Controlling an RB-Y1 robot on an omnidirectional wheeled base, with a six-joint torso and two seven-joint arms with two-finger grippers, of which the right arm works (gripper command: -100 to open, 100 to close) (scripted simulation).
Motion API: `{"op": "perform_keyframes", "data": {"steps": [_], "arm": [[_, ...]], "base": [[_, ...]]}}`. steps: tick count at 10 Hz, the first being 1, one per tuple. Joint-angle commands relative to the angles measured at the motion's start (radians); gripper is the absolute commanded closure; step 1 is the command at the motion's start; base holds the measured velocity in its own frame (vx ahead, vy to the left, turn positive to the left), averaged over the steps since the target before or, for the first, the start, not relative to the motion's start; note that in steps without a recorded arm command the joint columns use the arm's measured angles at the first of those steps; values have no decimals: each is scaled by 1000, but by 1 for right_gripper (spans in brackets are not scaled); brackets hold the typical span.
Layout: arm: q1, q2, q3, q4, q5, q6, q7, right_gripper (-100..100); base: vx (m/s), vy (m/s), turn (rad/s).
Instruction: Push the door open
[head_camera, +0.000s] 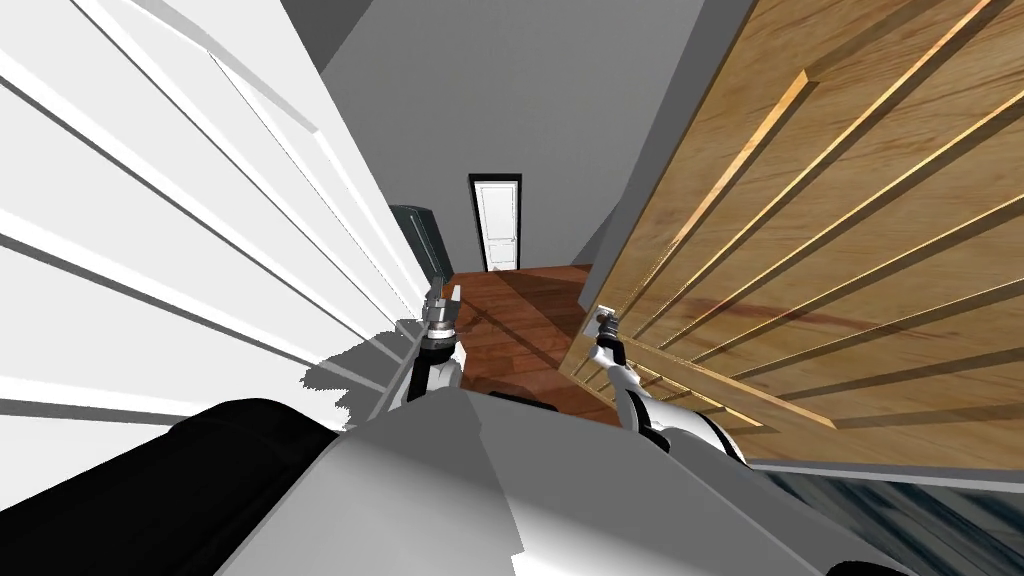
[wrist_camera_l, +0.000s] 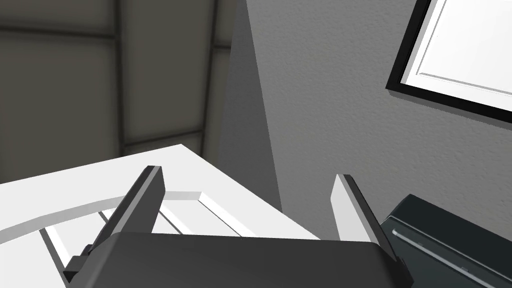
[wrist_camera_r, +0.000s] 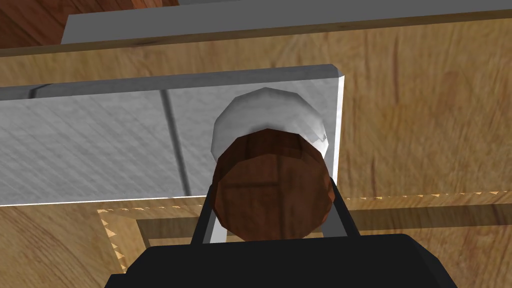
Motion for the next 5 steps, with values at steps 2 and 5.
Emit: {"op": "perform_keyframes", "data": {"steps": [2,5], "arm": [[1,-14,-19,33,-11,-10,10,100],[5,-27,-43,16,-26,-15,22,100]], "base": [[179,34,-40],[118,30,-39]]}}
